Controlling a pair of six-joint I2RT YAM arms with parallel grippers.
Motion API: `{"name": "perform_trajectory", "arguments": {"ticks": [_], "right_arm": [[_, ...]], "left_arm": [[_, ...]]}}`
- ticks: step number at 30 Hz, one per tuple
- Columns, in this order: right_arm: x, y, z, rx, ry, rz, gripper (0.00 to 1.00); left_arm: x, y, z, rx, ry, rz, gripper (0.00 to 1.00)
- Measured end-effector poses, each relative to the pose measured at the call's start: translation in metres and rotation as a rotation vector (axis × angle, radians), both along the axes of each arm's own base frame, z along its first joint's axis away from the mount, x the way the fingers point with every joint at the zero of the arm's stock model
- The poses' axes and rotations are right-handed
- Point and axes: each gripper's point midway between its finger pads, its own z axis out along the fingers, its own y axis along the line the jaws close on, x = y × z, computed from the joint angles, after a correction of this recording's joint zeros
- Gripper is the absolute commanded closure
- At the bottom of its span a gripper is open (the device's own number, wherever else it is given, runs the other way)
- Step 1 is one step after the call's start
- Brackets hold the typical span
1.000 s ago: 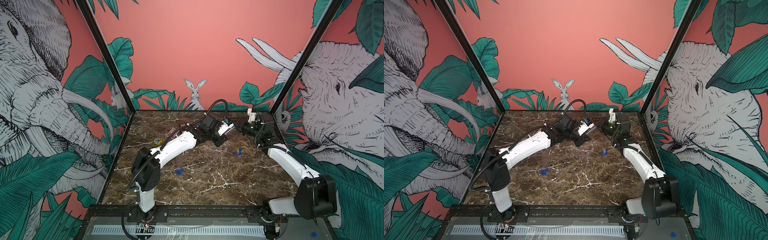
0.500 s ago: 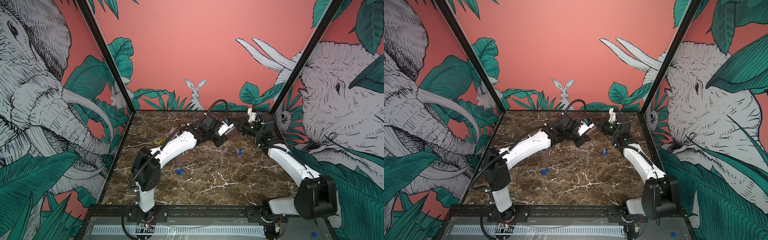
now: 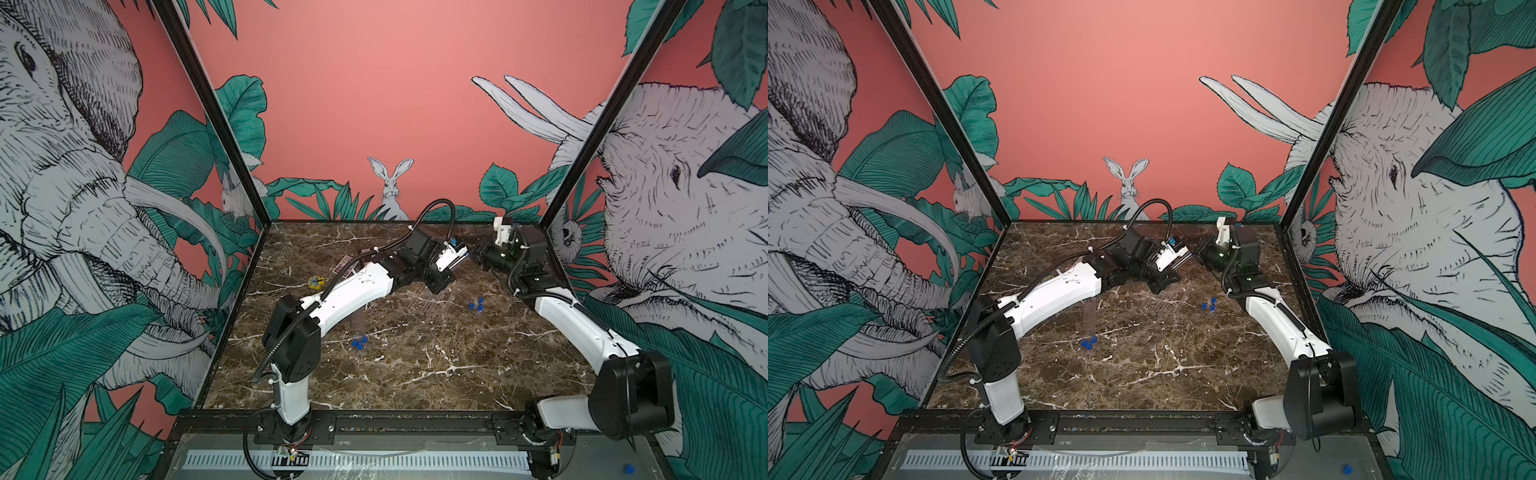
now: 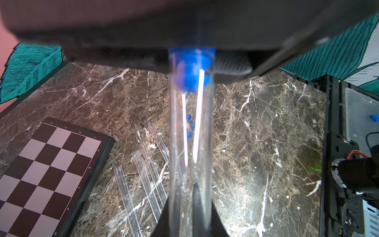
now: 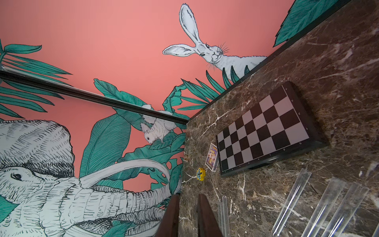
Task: Remove stoppers from test tubes
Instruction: Open the stopper on the test tube.
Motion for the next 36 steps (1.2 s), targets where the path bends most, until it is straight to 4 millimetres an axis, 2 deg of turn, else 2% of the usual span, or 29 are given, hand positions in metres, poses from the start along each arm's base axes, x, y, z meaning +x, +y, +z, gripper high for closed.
{"name": "perform_trajectory", "arguments": {"ticks": [3, 9, 12, 20, 36], "right_arm": [[-0.0004, 0.0009, -0.0001, -0.001, -0.001, 0.002, 0.89], [0.0001, 0.0004, -0.0002, -0.002, -0.001, -0.002, 0.93], [0.0005, 0.0, -0.0002, -0.002, -0.001, -0.005, 1.0], [0.0033, -0.0033, 0.0013, 0.003, -0.004, -0.025, 1.0], [0.0054, -0.0089, 0.0042, 0.142, -0.02, 0.02, 1.0]], "left_arm": [[0.0001, 0.0, 0.0003, -0.001, 0.0, 0.001, 1.0], [0.0002, 0.0, 0.0003, 0.0, 0.0, 0.002, 1.0], [0.0002, 0.0, 0.0003, 0.0, 0.0, 0.002, 1.0], [0.0011, 0.0, 0.0008, -0.002, -0.003, 0.004, 1.0], [0.0076, -0.002, 0.0028, -0.023, -0.031, 0.016, 1.0]]}}
